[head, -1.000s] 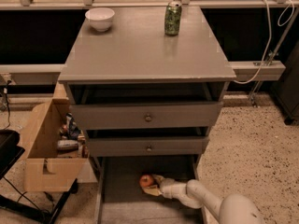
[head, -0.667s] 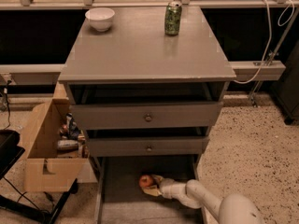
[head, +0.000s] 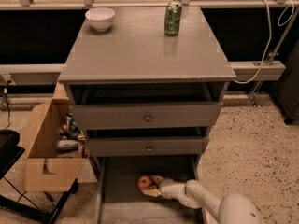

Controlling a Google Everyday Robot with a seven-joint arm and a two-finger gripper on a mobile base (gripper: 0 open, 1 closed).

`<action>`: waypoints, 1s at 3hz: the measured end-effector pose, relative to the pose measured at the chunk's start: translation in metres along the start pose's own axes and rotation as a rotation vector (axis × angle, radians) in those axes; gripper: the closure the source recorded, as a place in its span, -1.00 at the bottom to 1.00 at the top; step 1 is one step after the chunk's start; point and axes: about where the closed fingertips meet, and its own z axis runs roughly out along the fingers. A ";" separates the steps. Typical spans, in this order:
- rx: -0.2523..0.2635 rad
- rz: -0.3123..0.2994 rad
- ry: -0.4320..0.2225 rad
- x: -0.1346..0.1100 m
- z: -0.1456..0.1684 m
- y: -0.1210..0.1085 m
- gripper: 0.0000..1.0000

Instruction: Place apple into bottom drawer

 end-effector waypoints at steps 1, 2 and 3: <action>-0.005 0.001 -0.001 0.000 0.003 0.002 -1.00; -0.005 0.001 -0.001 0.000 0.003 0.002 -1.00; 0.017 0.021 -0.021 -0.002 -0.013 0.003 -1.00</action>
Offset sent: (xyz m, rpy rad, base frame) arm -0.0006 0.0022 -0.0001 0.0017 0.0010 0.0026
